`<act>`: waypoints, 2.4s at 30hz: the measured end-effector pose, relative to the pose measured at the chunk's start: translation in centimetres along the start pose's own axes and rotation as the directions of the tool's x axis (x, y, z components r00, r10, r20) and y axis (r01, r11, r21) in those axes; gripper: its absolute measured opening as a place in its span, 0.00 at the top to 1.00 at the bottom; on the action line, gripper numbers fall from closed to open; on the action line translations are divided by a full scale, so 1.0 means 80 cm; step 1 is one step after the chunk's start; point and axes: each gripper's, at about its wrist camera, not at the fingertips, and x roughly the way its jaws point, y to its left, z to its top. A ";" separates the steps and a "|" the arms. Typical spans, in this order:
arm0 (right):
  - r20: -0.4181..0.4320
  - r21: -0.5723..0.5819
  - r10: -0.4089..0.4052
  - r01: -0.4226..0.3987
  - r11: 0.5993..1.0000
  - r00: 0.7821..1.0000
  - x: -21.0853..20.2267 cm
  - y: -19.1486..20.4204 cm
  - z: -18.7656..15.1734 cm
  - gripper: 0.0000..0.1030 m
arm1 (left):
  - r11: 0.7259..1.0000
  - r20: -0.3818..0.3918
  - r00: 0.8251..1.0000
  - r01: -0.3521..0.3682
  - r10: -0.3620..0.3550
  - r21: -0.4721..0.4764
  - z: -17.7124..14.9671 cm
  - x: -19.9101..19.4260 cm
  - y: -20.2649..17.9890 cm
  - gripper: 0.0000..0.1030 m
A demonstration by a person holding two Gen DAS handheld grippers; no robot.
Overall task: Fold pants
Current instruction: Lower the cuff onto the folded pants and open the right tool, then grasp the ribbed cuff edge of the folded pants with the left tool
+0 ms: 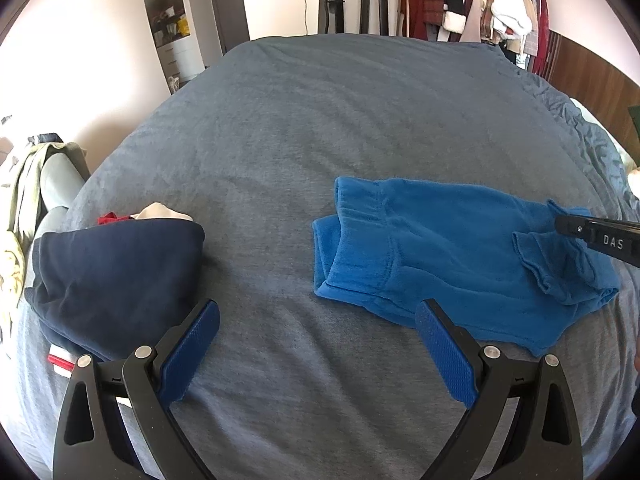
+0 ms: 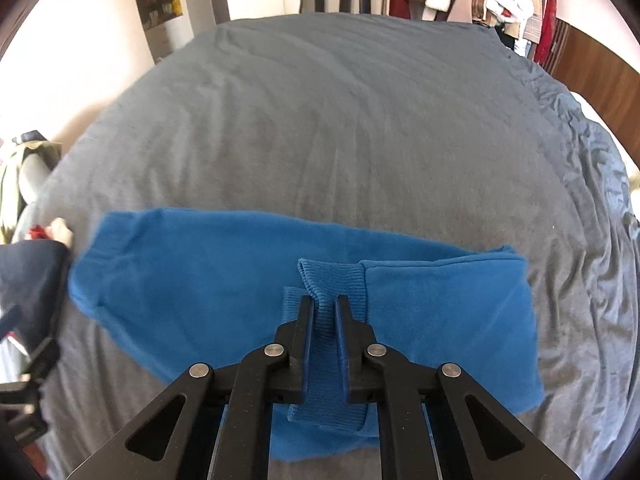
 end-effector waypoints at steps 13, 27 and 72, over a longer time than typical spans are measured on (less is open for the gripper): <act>-0.131 0.098 0.072 -0.059 0.993 0.989 0.069 0.021 -0.006 0.79 | 1.000 0.004 1.000 -0.016 0.016 -0.013 -0.003 -0.007 0.009 0.03; 0.083 0.115 0.072 -0.081 0.990 0.994 0.004 0.011 -0.058 0.71 | 1.000 0.010 1.000 -0.021 0.021 0.023 -0.011 -0.005 -0.009 0.03; 0.177 0.433 -0.027 -0.053 0.900 0.984 -0.008 -0.209 -0.185 0.71 | 0.857 -0.081 0.865 0.501 -0.495 0.121 -0.012 0.046 -0.220 0.69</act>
